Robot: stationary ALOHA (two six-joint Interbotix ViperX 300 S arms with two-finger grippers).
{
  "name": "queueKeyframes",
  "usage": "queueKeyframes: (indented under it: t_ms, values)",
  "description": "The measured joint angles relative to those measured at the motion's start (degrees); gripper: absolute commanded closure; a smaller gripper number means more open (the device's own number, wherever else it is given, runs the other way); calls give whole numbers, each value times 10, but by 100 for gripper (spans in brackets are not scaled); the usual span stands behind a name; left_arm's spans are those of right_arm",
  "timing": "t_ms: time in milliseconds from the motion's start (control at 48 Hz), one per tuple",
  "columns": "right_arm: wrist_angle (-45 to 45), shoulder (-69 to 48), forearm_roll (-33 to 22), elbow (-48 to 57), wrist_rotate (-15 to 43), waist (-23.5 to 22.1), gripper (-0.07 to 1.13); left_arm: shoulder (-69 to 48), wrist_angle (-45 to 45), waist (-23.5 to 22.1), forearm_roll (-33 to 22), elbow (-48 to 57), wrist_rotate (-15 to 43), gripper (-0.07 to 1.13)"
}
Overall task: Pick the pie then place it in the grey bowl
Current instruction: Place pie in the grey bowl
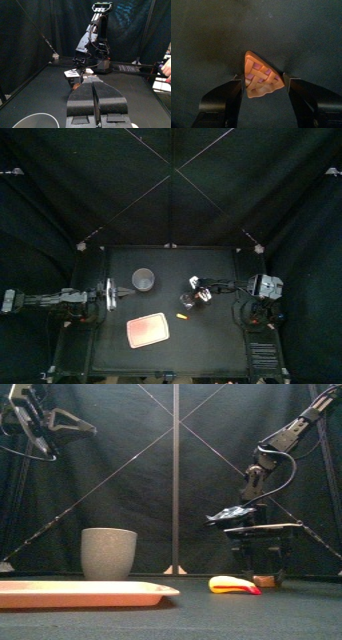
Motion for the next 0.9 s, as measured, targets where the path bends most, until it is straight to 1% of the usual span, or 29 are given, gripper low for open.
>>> queueKeyframes:
  t_ms: [62,125,271,375,479,583,688,896]
  values:
    - [1,0,3,0,0,0,38,-1,0,0,-1,0,0,107]
    - [1,0,4,1,1,0,43,0,0,-1,-2,0,0,106]
    - [2,-16,23,-8,11,5,43,0,0,-1,-3,1,0,107]
    - [-8,-40,68,-34,19,12,43,0,0,0,-2,0,0,106]
    - [-43,-62,144,-73,44,14,43,0,0,0,-2,0,0,107]
    - [-108,-74,226,-107,62,13,43,0,0,-1,-3,3,0,106]
    - [-200,-71,289,-123,62,15,43,0,0,0,-3,4,0,106]
    - [-404,-25,377,-156,64,24,43,0,-1,0,-3,8,1,106]
